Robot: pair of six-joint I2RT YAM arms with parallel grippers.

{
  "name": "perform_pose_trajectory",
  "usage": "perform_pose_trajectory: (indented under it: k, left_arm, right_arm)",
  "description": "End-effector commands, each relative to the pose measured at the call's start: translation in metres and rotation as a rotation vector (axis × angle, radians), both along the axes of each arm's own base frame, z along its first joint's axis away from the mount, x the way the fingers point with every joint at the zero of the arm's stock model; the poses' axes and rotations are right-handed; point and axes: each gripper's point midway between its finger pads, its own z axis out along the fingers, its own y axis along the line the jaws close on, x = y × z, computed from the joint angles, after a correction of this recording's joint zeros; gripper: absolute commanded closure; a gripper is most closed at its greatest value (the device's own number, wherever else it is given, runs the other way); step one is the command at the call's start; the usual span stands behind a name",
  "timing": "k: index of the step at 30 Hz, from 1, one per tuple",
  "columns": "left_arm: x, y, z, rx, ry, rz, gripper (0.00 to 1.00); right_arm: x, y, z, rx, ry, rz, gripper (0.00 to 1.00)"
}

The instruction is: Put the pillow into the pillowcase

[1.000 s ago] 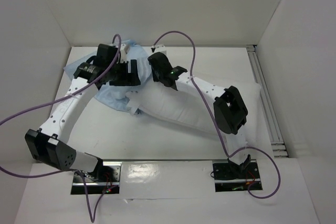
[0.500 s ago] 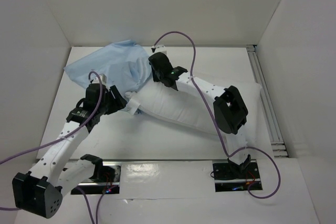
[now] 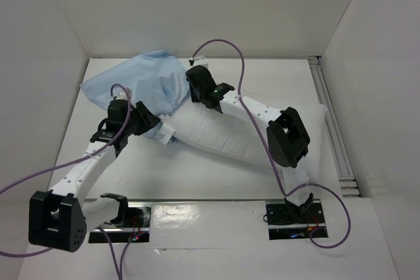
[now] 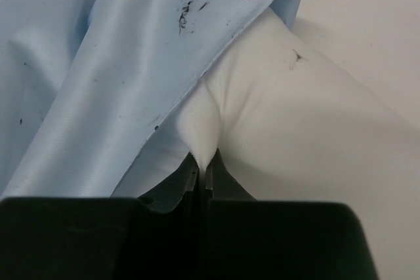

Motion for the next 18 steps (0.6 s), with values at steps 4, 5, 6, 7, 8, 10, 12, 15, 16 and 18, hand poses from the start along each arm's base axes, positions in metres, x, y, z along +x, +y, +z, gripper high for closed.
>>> perform_pose_trajectory:
  k: [4,5,6,7,8,10,12,15,16,18]
  left_arm:
    - [0.013,-0.012,-0.006,-0.058,-0.004,-0.038,0.54]
    - [0.011,-0.012,-0.011,-0.057,0.006,-0.038,0.54]
    - [0.011,-0.012,-0.011,-0.057,0.007,-0.038,0.58]
    - [0.011,-0.012,-0.011,-0.057,0.007,-0.038,0.61]
    - [0.009,-0.006,-0.013,-0.037,0.017,-0.01,0.68]
    - [0.011,-0.001,-0.003,-0.022,0.009,0.013,1.0]
    - [0.003,0.004,0.004,0.005,0.036,0.026,1.0]
    - [-0.008,0.007,0.049,0.033,-0.019,0.002,1.0]
    - [-0.016,0.007,0.061,0.053,-0.039,-0.027,1.0]
    - [-0.029,0.004,0.075,0.06,-0.035,-0.077,1.0]
  right_arm:
    - [0.001,-0.007,-0.015,-0.041,0.038,-0.001,1.0]
    - [0.0,-0.005,-0.016,-0.037,0.042,0.006,1.0]
    - [0.0,-0.005,-0.016,-0.037,0.042,0.006,1.0]
    - [0.002,-0.004,-0.017,-0.037,0.042,0.006,1.0]
    - [0.001,-0.003,-0.017,-0.033,0.045,0.013,1.0]
    - [0.001,-0.003,-0.017,-0.033,0.045,0.013,1.0]
    - [0.0,-0.001,-0.02,-0.027,0.06,0.015,1.0]
    - [0.007,-0.005,-0.024,-0.027,0.068,-0.028,1.0]
    - [0.008,-0.006,-0.028,-0.035,0.077,-0.041,1.0]
    - [0.013,-0.005,-0.025,-0.007,0.084,-0.056,1.0]
